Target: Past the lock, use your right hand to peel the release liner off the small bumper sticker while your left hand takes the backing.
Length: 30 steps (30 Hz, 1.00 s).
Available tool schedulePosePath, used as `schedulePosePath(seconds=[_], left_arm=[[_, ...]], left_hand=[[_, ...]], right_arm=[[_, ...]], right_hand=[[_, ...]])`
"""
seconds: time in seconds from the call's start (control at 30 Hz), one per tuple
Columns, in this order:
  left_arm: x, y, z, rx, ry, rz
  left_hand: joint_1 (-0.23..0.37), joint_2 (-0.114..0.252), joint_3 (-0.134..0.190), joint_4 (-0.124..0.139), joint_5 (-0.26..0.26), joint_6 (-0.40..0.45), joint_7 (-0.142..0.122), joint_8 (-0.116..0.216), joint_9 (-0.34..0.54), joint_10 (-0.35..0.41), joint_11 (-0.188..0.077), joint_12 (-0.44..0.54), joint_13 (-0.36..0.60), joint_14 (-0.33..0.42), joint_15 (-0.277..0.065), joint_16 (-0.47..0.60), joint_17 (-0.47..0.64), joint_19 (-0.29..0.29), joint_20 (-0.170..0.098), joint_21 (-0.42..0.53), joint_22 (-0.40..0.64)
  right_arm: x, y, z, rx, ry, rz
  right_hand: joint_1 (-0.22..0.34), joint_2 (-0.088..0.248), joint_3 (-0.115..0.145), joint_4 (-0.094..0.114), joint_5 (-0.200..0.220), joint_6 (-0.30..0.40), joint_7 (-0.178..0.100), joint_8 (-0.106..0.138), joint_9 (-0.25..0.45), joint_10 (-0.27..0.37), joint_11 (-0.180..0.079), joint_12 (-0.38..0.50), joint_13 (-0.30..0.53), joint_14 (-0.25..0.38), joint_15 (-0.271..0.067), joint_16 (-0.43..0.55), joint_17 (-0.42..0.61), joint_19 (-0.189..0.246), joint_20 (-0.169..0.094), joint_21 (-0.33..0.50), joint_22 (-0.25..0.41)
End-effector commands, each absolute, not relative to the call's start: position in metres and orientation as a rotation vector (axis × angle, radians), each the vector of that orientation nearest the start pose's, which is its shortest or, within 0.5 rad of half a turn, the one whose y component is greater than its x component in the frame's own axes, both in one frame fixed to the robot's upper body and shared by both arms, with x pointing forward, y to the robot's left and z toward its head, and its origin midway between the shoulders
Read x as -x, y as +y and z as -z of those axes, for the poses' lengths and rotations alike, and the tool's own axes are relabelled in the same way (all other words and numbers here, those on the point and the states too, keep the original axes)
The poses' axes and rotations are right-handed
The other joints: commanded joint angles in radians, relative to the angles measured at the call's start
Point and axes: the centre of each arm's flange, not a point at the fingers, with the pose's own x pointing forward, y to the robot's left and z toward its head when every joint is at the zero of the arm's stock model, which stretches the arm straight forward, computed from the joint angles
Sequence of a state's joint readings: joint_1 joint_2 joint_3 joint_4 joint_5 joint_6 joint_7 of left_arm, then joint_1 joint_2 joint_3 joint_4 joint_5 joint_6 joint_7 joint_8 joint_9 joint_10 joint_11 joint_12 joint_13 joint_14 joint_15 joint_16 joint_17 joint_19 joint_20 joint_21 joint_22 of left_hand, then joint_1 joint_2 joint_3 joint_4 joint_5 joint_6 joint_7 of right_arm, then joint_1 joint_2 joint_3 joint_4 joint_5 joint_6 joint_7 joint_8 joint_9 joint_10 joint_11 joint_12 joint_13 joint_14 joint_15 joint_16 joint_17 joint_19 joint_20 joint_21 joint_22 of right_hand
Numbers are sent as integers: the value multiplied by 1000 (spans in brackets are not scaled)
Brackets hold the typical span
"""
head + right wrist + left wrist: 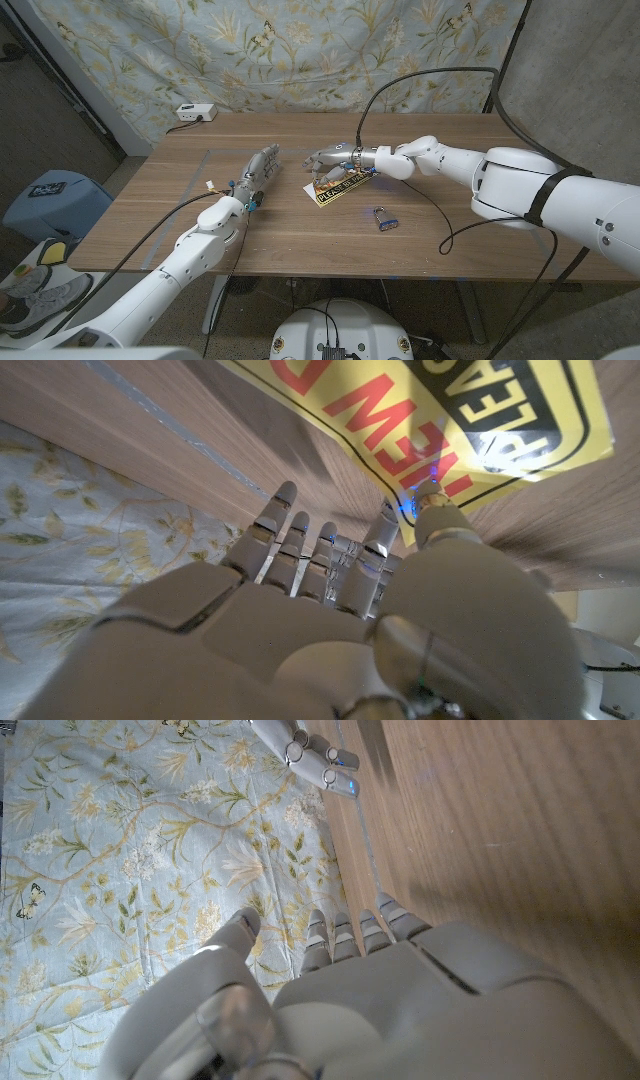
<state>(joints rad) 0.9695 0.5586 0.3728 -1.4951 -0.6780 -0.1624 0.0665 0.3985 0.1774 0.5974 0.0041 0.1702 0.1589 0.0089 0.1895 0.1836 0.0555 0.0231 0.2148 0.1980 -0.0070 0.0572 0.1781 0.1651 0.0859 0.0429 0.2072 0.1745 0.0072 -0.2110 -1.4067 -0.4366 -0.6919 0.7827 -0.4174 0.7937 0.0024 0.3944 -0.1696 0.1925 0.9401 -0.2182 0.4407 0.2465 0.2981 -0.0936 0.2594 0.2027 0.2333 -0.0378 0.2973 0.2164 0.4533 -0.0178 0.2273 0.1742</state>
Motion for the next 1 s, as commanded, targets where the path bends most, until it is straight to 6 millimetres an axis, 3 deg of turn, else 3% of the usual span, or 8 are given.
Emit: schedulePosePath(seconds=[0.03, 1.0], left_arm=[[-629, 266, 63, 61, -486, 227], [-624, 262, 62, 47, -485, 251]], left_hand=[[-5, 0, 10, 0, 7, 6, -3, -1, 4, 10, 3, 4, 1, 7, 3, 3, 5, 7, 0, 0, 4], [-5, -1, 16, -4, 7, 5, -2, -1, 4, 10, 3, 3, 2, 9, 6, 1, 3, 7, 6, -1, 4]], right_arm=[[-680, -63, -17, 1701, -1164, -617], [-670, -72, -17, 1662, -1192, -577]], right_hand=[[17, 1, -5, -3, 5, 21, -1, 8, 0, 12, -4, 5, 3, 15, -71, 8, 5, 14, 3, 8, 6], [40, -4, -10, -1, 8, 50, -3, 16, -10, 26, -14, 0, 2, 31, -78, 14, 7, 26, 0, 8, 6]])
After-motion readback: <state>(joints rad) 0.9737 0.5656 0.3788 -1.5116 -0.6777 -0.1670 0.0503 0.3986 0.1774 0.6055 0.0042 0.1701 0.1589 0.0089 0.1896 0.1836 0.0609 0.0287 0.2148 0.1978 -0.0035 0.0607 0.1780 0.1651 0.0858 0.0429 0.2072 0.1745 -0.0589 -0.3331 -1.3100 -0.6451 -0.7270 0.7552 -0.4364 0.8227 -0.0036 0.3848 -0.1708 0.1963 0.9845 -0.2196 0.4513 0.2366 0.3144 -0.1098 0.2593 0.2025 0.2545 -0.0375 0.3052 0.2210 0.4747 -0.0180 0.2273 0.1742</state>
